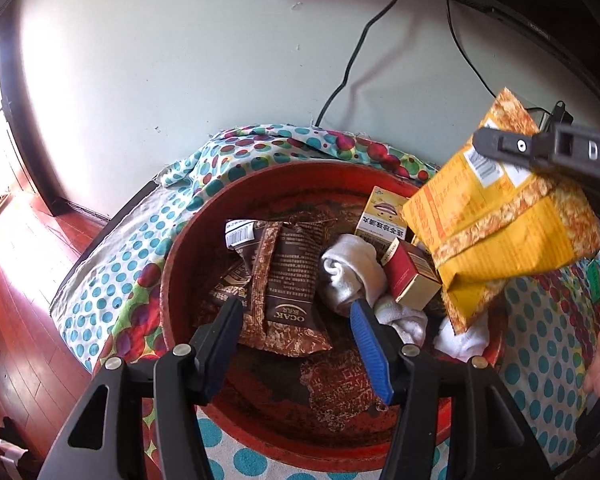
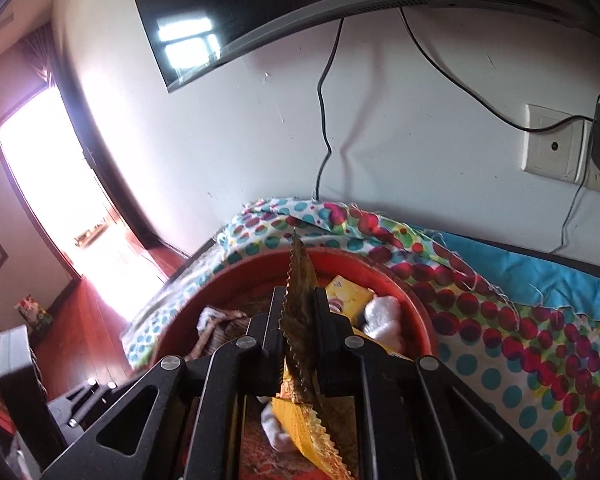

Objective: Organize objects
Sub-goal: 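Carry the yellow chips bag with the right gripper into the tray and release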

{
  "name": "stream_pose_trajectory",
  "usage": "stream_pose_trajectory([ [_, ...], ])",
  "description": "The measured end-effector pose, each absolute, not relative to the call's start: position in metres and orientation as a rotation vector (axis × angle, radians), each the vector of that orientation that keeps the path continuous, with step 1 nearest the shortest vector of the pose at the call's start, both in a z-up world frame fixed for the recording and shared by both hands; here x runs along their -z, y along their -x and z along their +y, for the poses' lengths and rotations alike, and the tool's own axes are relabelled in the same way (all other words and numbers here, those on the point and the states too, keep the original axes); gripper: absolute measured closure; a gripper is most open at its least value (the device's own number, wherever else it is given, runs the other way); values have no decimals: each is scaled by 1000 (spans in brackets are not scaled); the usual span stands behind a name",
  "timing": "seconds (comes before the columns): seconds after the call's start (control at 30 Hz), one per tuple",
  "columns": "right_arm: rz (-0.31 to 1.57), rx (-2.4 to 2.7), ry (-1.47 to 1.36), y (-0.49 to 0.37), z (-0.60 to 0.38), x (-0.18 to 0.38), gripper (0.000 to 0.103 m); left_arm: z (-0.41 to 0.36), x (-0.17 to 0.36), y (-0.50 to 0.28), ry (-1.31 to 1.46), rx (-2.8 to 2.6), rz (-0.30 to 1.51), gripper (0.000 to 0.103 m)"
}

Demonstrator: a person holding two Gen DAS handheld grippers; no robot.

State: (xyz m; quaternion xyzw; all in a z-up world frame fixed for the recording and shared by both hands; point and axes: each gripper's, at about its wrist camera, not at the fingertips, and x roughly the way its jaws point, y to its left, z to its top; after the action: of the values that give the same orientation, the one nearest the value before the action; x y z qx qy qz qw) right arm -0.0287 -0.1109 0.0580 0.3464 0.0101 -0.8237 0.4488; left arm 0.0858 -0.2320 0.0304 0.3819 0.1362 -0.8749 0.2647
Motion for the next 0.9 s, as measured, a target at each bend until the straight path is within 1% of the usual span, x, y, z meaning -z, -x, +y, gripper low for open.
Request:
stream_pose_trajectory([
  [0.17, -20, 2014, -820, 33, -140, -72, 91, -242, -29, -90, -1016, 2332, 397, 46],
  [0.43, 1, 1956, -783, 21, -185, -84, 91, -257, -28, -97, -1007, 2279, 409, 46],
  [0.53, 32, 1960, -817, 21, -189, -74, 92, -262, -25, -98, -1012, 2259, 409, 46],
  [0.67, 72, 1979, -932, 36, -183, -43, 91, -263, -23, -98, -1018, 2266, 433, 46],
  [0.83, 72, 2023, -988, 52, -161, -26, 89, -258, -24, -95, -1020, 2280, 411, 46],
  [0.9, 129, 2060, -983, 54, -158, -23, 87, -257, -25, -95, -1025, 2285, 410, 46],
])
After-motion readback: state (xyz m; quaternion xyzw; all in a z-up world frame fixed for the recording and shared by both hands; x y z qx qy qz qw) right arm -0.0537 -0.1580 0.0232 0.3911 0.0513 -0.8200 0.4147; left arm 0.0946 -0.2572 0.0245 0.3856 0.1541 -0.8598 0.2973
